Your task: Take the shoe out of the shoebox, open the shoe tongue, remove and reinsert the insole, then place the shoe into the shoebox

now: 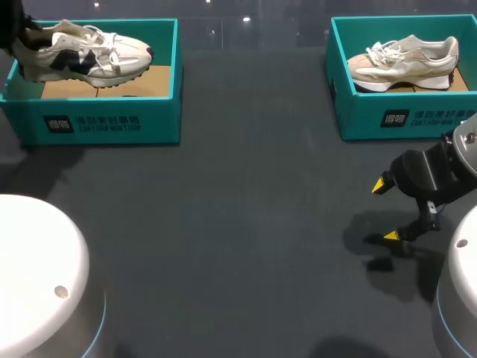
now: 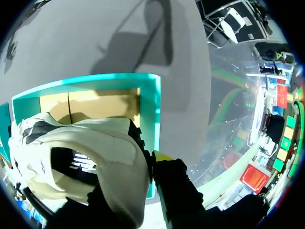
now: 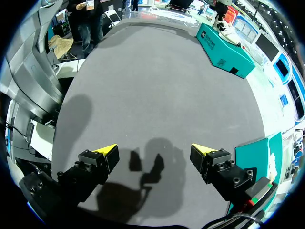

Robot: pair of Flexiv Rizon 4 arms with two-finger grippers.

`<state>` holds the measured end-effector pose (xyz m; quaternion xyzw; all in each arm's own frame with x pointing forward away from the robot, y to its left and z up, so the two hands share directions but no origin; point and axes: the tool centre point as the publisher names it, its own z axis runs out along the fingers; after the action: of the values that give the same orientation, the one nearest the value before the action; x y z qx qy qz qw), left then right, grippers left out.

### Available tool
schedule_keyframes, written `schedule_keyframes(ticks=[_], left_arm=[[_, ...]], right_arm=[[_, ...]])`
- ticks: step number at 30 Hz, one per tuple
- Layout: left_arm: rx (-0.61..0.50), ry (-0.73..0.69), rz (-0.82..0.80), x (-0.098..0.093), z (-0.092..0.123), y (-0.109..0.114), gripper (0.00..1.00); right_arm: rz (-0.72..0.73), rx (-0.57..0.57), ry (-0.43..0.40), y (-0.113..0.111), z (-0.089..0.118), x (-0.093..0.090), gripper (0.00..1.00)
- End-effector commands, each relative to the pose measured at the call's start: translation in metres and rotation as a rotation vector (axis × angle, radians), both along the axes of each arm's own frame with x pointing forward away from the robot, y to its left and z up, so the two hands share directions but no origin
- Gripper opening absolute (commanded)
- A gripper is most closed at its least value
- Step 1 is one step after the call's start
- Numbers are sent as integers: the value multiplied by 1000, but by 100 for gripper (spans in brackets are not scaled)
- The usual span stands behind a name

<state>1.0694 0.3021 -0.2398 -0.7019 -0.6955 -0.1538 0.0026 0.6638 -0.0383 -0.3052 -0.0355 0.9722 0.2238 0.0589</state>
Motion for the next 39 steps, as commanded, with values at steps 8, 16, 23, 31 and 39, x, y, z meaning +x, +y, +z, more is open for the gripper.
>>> schedule_keyframes(ticks=[8, 16, 23, 31, 39], left_arm=[[33, 63, -4, -3, -33, -12, 0], [42, 85, -7, -12, -41, -12, 0], [51, 105, -1, -17, -54, -12, 0], [66, 131, 6, -16, -73, -16, 0], [52, 157, 5, -11, -86, -21, 0]], right_arm=[[-1, -3, -2, 0, 1, -2, 100], [-1, -3, -2, 0, 1, -2, 100], [-1, -3, -2, 0, 1, -2, 100], [-1, -3, -2, 0, 1, -2, 100], [-1, -3, -2, 0, 1, -2, 100]])
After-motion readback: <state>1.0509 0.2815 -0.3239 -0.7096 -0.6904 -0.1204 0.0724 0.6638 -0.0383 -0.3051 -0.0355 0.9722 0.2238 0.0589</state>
